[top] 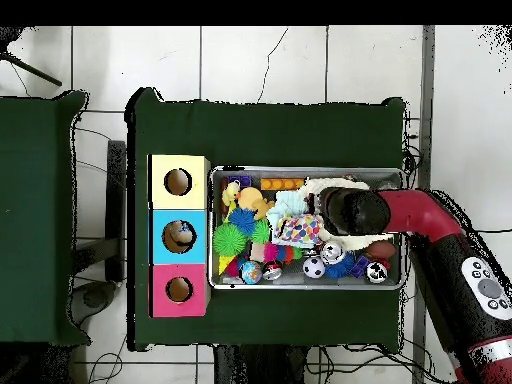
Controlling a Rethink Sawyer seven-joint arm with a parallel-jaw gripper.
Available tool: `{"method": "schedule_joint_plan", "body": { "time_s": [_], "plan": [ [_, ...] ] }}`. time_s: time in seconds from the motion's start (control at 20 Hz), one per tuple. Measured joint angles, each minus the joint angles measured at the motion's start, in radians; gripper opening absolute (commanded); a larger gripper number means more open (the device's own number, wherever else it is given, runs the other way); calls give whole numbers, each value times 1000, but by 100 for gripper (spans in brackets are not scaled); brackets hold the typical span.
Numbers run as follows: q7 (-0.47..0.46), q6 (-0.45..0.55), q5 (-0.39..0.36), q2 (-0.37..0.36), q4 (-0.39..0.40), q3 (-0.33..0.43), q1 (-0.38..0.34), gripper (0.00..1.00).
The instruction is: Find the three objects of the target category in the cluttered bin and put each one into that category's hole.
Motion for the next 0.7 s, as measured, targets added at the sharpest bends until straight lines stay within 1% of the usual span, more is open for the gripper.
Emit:
{"method": "schedule_joint_plan", "body": {
  "time_s": [0.4,0.45,0.7],
  "plan": [
    [0,0,-3,-7,27,-14,7,100],
    [0,0,-3,-9,36,-16,6,0],
    [0,-18,-3,-9,51,-16,1,0]
  ]
}}
